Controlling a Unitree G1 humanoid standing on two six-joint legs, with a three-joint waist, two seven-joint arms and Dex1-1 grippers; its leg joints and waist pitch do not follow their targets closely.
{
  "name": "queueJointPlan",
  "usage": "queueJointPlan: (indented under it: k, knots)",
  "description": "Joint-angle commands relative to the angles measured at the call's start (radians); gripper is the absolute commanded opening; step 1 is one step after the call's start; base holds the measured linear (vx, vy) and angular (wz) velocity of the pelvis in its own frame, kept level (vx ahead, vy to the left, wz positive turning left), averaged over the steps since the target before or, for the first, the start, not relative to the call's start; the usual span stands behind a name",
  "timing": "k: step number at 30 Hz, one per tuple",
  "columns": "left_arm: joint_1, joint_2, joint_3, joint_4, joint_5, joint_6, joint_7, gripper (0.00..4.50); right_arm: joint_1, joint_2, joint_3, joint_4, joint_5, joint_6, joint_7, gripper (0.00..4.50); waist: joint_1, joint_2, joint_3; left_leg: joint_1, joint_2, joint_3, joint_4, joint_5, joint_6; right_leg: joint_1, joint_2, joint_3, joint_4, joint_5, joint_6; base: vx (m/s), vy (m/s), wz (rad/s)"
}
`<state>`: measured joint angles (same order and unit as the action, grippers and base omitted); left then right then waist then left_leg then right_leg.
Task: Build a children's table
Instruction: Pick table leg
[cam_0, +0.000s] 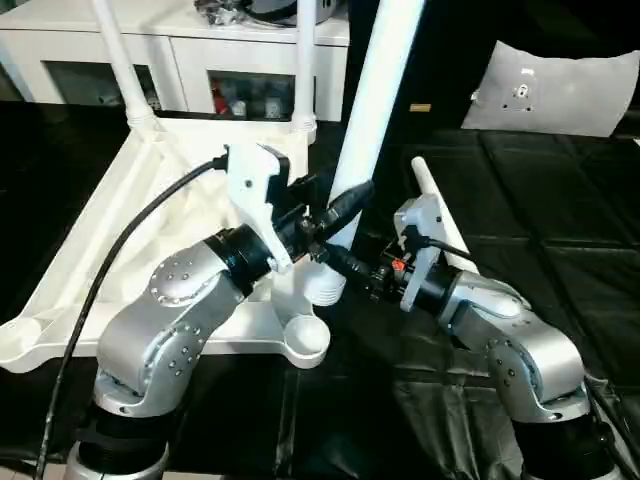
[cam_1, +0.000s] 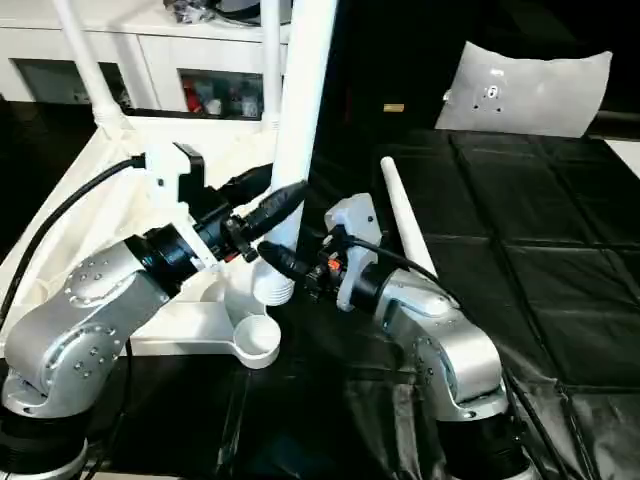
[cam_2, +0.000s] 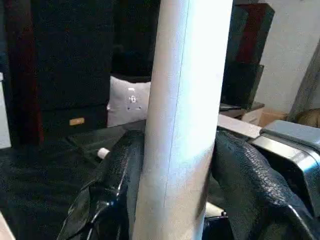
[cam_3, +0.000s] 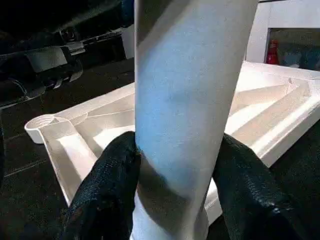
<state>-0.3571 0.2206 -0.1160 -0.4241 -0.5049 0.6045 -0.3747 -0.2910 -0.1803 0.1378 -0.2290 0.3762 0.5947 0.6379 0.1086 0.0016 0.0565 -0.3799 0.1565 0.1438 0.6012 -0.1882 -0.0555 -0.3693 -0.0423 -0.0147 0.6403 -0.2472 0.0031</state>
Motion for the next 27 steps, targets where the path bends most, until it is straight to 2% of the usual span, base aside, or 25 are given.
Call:
queueJointPlan:
  k: [1,3,6,9,11,13,16,19,21,27]
  knots:
    - [0.019,0.002,-0.022,0.035,0.035,0.040,0.035,1.94,-0.016,0.009,0.024,-0.037,0.010,-0.029,0.014,1.86,-0.002,-0.006,-0.059,0.013,0.057,-0.012,-0.070,-0.094,-0.021,0.037,-0.082,0.041,-0.073,0.007,-0.153,0.000,0.000,0.00]
    - [0.024,-0.002,-0.022,0.039,0.041,0.039,0.042,1.94,-0.017,0.010,0.025,-0.036,0.008,-0.030,0.012,1.86,-0.002,-0.006,-0.059,0.013,0.057,-0.012,-0.070,-0.094,-0.021,0.037,-0.082,0.041,-0.074,0.006,-0.154,0.000,0.000,0.00]
    - [0.018,-0.047,0.029,0.048,0.006,0.044,0.083,1.94,-0.020,0.009,0.029,-0.035,0.005,-0.030,0.008,1.86,-0.002,-0.009,-0.059,0.012,0.057,-0.010,-0.068,-0.094,-0.022,0.038,-0.083,0.042,-0.074,0.009,-0.160,0.000,0.000,0.00]
    - [0.019,-0.059,0.043,0.050,-0.007,0.055,0.095,1.94,-0.022,0.008,0.030,-0.034,0.005,-0.031,0.007,1.86,-0.002,-0.012,-0.059,0.011,0.056,-0.011,-0.069,-0.091,-0.015,0.038,-0.082,0.040,-0.074,0.005,-0.156,0.000,0.000,0.00]
    - [0.022,-0.068,0.052,0.050,-0.019,0.066,0.103,1.94,-0.026,0.007,0.029,-0.034,0.005,-0.030,0.007,1.86,-0.001,-0.009,-0.060,0.011,0.056,-0.011,-0.067,-0.087,-0.014,0.038,-0.083,0.040,-0.073,0.008,-0.157,0.000,0.000,0.00]
    - [0.027,-0.060,0.044,0.045,-0.012,0.066,0.097,1.85,-0.029,0.007,0.030,-0.032,0.006,-0.030,0.005,1.86,-0.001,-0.014,-0.060,0.011,0.055,-0.010,-0.067,-0.086,-0.010,0.039,-0.083,0.041,-0.074,0.004,-0.155,0.000,0.000,0.00]
    - [0.029,-0.053,0.036,0.041,-0.002,0.064,0.086,1.81,-0.031,0.006,0.032,-0.032,0.007,-0.031,0.004,1.86,-0.001,-0.012,-0.061,0.011,0.057,-0.011,-0.067,-0.078,-0.007,0.036,-0.081,0.040,-0.072,0.016,-0.152,0.000,0.000,0.00]
    - [0.012,0.022,-0.033,0.027,0.107,-0.019,0.032,1.81,-0.035,0.007,0.032,-0.026,0.006,-0.035,0.003,1.86,0.001,-0.012,-0.059,0.010,0.058,-0.012,-0.069,-0.087,0.001,0.034,-0.082,0.040,-0.077,-0.004,-0.138,0.000,0.000,0.00]
    - [-0.001,0.055,-0.055,0.026,0.143,-0.049,0.009,1.81,-0.037,0.007,0.031,-0.020,0.007,-0.039,0.005,1.86,-0.001,-0.011,-0.059,0.012,0.059,-0.012,-0.070,-0.098,-0.007,0.032,-0.082,0.040,-0.075,-0.020,-0.131,0.000,0.000,0.00]
    - [-0.015,0.108,-0.088,0.014,0.189,-0.104,-0.036,1.81,-0.036,0.009,0.030,-0.014,0.010,-0.044,0.007,1.86,-0.002,-0.011,-0.059,0.013,0.058,-0.011,-0.072,-0.108,-0.025,0.031,-0.082,0.040,-0.074,-0.019,-0.136,0.000,0.000,0.00]
